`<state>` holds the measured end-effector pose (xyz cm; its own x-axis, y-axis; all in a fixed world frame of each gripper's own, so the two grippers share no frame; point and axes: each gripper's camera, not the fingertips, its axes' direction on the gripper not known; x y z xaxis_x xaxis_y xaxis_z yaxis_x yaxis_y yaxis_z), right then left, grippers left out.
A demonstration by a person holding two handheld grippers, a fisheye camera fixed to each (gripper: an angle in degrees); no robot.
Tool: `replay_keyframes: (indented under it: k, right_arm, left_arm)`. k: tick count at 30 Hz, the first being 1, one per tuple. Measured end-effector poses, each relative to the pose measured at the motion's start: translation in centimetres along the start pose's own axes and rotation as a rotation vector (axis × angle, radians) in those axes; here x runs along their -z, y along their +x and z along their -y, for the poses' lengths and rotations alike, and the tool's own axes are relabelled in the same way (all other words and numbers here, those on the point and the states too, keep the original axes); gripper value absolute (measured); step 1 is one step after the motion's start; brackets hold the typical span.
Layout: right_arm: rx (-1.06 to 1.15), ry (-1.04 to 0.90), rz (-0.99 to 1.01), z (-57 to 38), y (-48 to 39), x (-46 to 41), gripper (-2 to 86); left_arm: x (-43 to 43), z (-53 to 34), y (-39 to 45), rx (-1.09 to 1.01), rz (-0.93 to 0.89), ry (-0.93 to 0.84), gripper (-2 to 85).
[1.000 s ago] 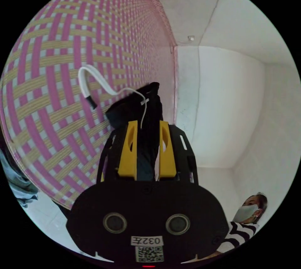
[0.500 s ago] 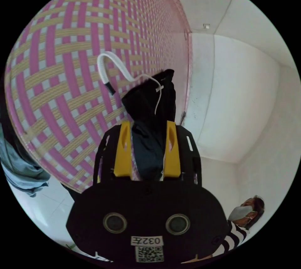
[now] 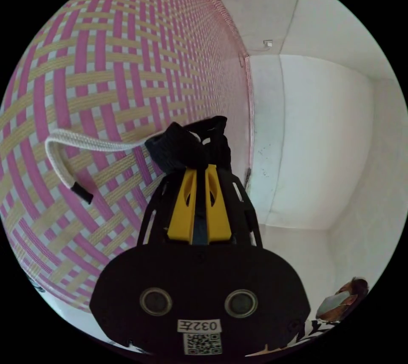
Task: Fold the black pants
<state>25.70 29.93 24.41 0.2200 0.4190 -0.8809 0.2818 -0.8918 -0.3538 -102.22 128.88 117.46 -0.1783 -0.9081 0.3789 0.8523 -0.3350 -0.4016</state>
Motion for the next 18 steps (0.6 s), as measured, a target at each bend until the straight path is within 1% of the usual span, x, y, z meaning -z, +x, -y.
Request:
replay_keyframes:
  k: [2, 4, 6, 8, 10, 12, 13, 16, 18]
  right_arm:
    - [0.024, 0.124, 0.004, 1.0, -1.8, 2.1, -0.6]
    - [0.042, 0.155, 0.022, 2.0, -2.8, 2.6, 0.1]
    - [0.012, 0.117, 0.03, 3.5, -3.1, 2.1, 4.2]
    - [-0.062, 0.065, 0.085, 5.2, -2.5, 1.1, 11.6]
    - [-0.115, 0.057, 0.131, 6.0, -2.0, 0.7, 14.3]
    - [-0.155, 0.076, 0.161, 6.5, -1.6, 0.5, 14.4]
    - [-0.174, 0.069, 0.137, 6.8, -1.4, 0.3, 12.0]
    - [-0.182, 0.008, -0.049, 7.6, -1.4, -0.3, 0.1]
    - [-0.15, 0.006, -0.031, 7.8, -1.4, 0.0, -0.6]
  left_arm:
    - [0.4, 0.0, -0.6, 0.03, -0.063, 0.04, -1.4]
    - [0.7, 0.1, -1.1, 0.026, -0.087, 0.03, -1.4]
    - [1.3, 0.1, -1.7, 0.028, -0.11, 0.028, -1.4]
    - [2.2, -0.1, -2.7, 0.055, -0.161, 0.031, -1.4]
    - [3.0, -0.2, -3.1, 0.068, -0.176, 0.033, -1.4]
    - [3.7, -0.1, -3.1, 0.056, -0.171, 0.028, -1.4]
    - [4.1, 0.0, -3.0, 0.047, -0.164, 0.021, -1.5]
    - [4.7, 0.9, -2.5, 0.037, -0.156, -0.001, -1.5]
    - [4.9, 1.7, -1.8, 0.034, -0.158, -0.016, -1.4]
